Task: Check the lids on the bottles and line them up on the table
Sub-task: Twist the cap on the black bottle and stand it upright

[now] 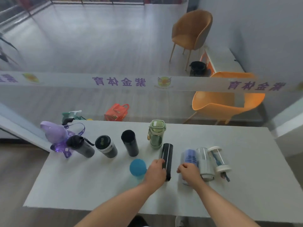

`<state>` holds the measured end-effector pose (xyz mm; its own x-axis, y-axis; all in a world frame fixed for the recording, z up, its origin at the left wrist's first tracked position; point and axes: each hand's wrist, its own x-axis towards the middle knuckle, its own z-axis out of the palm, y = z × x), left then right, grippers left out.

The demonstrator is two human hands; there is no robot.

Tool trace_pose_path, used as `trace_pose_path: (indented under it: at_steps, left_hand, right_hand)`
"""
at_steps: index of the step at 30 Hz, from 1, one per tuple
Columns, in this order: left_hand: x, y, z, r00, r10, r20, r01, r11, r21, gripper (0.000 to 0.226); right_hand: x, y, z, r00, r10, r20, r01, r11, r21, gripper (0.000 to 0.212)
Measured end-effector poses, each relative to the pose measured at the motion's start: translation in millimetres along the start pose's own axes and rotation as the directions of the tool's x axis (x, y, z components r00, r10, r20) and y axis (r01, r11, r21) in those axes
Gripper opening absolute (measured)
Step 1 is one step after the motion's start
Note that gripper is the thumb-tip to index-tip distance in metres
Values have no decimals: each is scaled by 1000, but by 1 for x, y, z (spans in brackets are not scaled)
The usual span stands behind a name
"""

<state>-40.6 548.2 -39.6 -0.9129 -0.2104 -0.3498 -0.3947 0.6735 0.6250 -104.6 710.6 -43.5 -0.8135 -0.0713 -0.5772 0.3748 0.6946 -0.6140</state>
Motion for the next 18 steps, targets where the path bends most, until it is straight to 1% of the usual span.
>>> trace_pose_path:
  at_steps: [2, 3, 6, 8, 11, 15, 18]
  left_hand:
    - [6, 6, 18, 985, -173, 9, 173, 985, 3, 40]
    - [8, 7, 27, 972, -235, 11, 235, 972, 4, 41]
    - [12, 5, 48, 934, -357, -8, 357, 934, -21, 42]
    - [10, 1, 59, 918, -396, -23, 395, 917, -51, 46]
    - [5, -6, 70, 911, -411, -24, 406, 907, -109, 46]
    - [5, -17, 79, 899, -439, 10, 429, 873, -234, 49]
    - [7, -23, 84, 900, -430, 69, 431, 858, -278, 61]
  right_hand:
    - [5, 3, -4, 996, -11, 91, 13, 1000, -21, 26]
    - [7, 4, -5, 990, -16, 139, 22, 999, -37, 25]
    - [11, 11, -4, 971, -14, 240, 38, 994, -98, 25]
    - [15, 21, -2, 952, 9, 305, 27, 993, -112, 32]
    - [18, 31, 6, 919, 59, 391, -24, 995, -95, 47]
    - [19, 35, 27, 911, 39, 410, 8, 993, -114, 60]
    - [19, 37, 40, 918, 48, 394, -7, 994, -105, 58]
